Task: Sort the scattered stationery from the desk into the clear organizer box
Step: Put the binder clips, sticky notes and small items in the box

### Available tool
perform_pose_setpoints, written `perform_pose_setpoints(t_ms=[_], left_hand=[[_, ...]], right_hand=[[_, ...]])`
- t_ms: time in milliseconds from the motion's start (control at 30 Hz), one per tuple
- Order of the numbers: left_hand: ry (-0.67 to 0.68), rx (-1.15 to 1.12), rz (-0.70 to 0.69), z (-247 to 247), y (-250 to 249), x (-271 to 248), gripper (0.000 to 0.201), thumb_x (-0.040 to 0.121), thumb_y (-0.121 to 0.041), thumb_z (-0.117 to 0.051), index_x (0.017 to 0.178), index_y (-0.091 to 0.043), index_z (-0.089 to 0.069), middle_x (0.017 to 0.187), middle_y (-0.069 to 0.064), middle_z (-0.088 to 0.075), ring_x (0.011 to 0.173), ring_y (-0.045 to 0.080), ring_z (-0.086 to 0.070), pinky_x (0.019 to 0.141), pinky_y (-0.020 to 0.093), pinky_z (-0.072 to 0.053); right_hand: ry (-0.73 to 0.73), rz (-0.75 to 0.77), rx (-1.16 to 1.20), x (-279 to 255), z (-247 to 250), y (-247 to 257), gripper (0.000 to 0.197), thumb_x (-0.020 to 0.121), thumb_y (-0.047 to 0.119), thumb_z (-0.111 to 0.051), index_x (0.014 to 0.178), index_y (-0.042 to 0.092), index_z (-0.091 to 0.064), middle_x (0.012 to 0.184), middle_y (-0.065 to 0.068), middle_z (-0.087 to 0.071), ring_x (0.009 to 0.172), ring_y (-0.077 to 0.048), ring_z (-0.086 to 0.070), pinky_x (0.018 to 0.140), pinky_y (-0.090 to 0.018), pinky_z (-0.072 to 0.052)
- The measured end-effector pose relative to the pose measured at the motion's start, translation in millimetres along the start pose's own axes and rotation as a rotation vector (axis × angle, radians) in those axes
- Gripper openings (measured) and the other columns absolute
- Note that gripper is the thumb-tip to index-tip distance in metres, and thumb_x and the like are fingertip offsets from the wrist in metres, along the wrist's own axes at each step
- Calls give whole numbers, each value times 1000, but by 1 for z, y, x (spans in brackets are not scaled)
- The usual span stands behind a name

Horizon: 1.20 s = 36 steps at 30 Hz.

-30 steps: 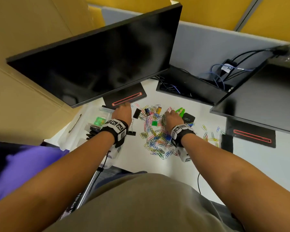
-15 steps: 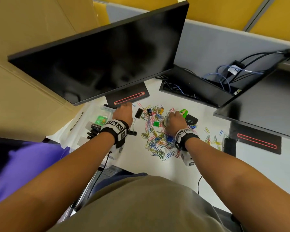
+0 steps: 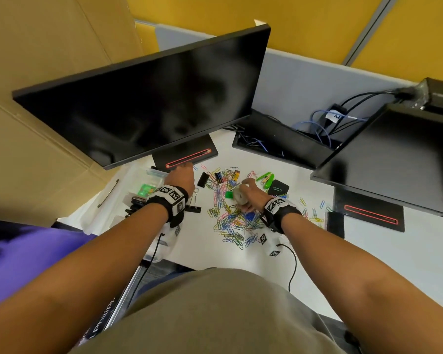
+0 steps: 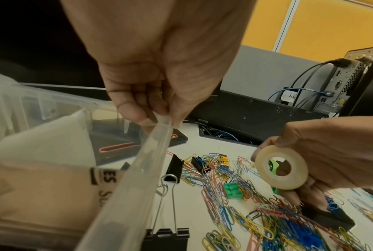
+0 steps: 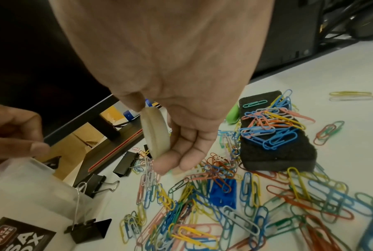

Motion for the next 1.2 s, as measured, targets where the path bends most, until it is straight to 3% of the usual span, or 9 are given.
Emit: perform_pose_setpoints(t_ms=[100,167,233,400,533,700,933,1000,1200], left_hand=[[22,-15,-14,1,1,-1,38,95,-22,-59,128,-7,-46,123,17,-60,111,35,-60,90,43,-52],[23,-39,-26,3,2,-2,34,96,-22,-58,125,-7,-48,121,16,-61,110,34,-61,91,42,-52],[15,-72,-40,5,2,-5,26,96,-21,-57,119,-8,-51,117,15,-63,107,33,-62,90,42,-52],[-32,-167,-10,15,11,-17,14,96,-16,-55,108,-9,-52,105,12,-63,96,30,-63,85,43,-55],[-49,-179,28,21,23,-25,12,96,-15,-53,107,-11,-50,100,12,-63,89,29,-64,82,42,-56],[-105,-150,120,28,54,-37,20,96,-15,-50,115,-10,-50,108,13,-61,96,31,-63,80,42,-54],[-110,-147,270,23,118,-56,38,91,-12,-55,127,-10,-46,120,16,-56,107,36,-59,83,43,-50],[-96,-149,294,19,132,-62,36,91,-12,-54,126,-8,-45,120,18,-54,109,38,-57,83,44,-49],[-96,-216,303,7,156,-73,31,92,-12,-50,122,-7,-45,118,20,-55,106,40,-57,81,46,-49]], right_hand=[[28,27,-24,-2,-5,2,51,101,39,-25,95,-3,-55,76,-25,-63,63,-29,-58,59,-35,-50],[44,10,-84,0,-7,-2,51,103,28,-24,97,-10,-58,79,-28,-66,63,-30,-62,62,-44,-54],[25,-10,-149,-3,-5,-1,37,105,22,-27,108,-5,-53,84,-25,-66,66,-31,-64,66,-47,-56],[-52,56,-241,-10,-6,21,18,105,24,-38,106,11,-50,97,-15,-67,64,-22,-71,67,-37,-60],[-120,198,-370,-6,-10,60,7,100,18,-51,105,15,-54,102,-11,-68,81,-25,-73,68,-35,-60],[-156,337,-387,-9,-28,117,17,95,18,-61,112,17,-59,94,-3,-69,76,-13,-71,73,-30,-54],[-209,618,-472,-17,-80,195,15,89,13,-64,103,17,-63,102,-3,-57,85,-17,-61,78,-30,-52],[-210,644,-542,-14,-97,205,13,90,15,-64,102,17,-64,102,-2,-55,87,-16,-57,81,-28,-46],[-202,635,-689,0,-145,217,13,89,17,-62,100,22,-63,103,-2,-60,96,-24,-61,83,-38,-52]])
Point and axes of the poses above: each hand's wrist, its own x-axis towards the middle knuckle, its own z-axis out of the back of the hand, y = z × x, the point moved 9 cm from there along x, towards the middle knuckle
